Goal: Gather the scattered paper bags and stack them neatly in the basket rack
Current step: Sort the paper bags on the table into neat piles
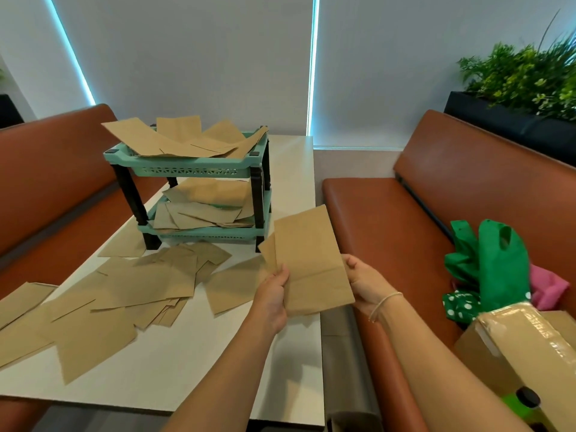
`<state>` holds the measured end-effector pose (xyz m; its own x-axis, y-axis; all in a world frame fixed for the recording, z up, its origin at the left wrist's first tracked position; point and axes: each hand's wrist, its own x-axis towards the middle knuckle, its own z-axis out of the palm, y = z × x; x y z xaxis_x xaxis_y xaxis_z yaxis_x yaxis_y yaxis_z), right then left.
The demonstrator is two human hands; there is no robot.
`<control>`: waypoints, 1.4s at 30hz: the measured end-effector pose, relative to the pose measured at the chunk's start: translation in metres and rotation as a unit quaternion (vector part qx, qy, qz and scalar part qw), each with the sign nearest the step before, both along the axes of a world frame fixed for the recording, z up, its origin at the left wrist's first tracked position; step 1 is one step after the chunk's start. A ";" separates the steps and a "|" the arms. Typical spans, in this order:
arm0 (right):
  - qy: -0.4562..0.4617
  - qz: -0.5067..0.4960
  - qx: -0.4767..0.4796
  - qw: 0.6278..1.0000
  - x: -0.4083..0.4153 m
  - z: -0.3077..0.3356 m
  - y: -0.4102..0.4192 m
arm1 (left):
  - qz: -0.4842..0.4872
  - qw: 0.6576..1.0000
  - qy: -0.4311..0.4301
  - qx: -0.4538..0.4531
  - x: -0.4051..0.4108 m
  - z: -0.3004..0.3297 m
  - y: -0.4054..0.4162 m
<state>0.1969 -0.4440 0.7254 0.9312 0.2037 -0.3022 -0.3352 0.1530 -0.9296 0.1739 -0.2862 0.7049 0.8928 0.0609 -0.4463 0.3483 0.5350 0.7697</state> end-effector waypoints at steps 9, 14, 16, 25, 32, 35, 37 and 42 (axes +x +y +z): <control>0.055 0.096 -0.011 0.994 -0.003 -0.001 -0.010 | -0.006 0.976 -0.065 0.206 0.003 0.000 0.018; -0.015 0.028 -0.116 0.993 0.011 -0.002 0.006 | -0.101 0.934 -0.086 0.331 0.006 -0.010 0.020; -0.038 -0.015 -0.183 0.982 0.016 -0.003 0.010 | -0.043 0.892 -0.036 0.448 0.015 -0.023 0.035; -0.079 -0.032 -0.324 0.942 0.019 -0.008 -0.001 | 0.031 0.782 0.241 0.574 0.025 -0.059 0.088; -0.079 -0.024 -0.329 0.941 0.016 -0.005 -0.012 | 0.044 0.835 0.226 0.500 0.041 -0.058 0.069; -0.084 -0.016 -0.286 0.954 0.014 0.008 -0.021 | -0.047 0.809 0.122 0.574 0.034 -0.042 0.058; -0.082 -0.026 -0.239 0.967 0.014 0.016 -0.026 | -0.110 0.833 0.034 0.542 0.034 -0.020 0.049; -0.062 -0.059 -0.108 0.990 0.015 0.031 -0.034 | -0.213 0.942 -0.034 0.256 0.037 0.036 0.027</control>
<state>0.2115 -0.4784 0.7568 0.9774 0.0340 -0.2088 -0.2081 -0.0218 -0.9779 0.2104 -0.2597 0.7410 0.9104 -0.1179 -0.3965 0.3879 -0.0895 0.9173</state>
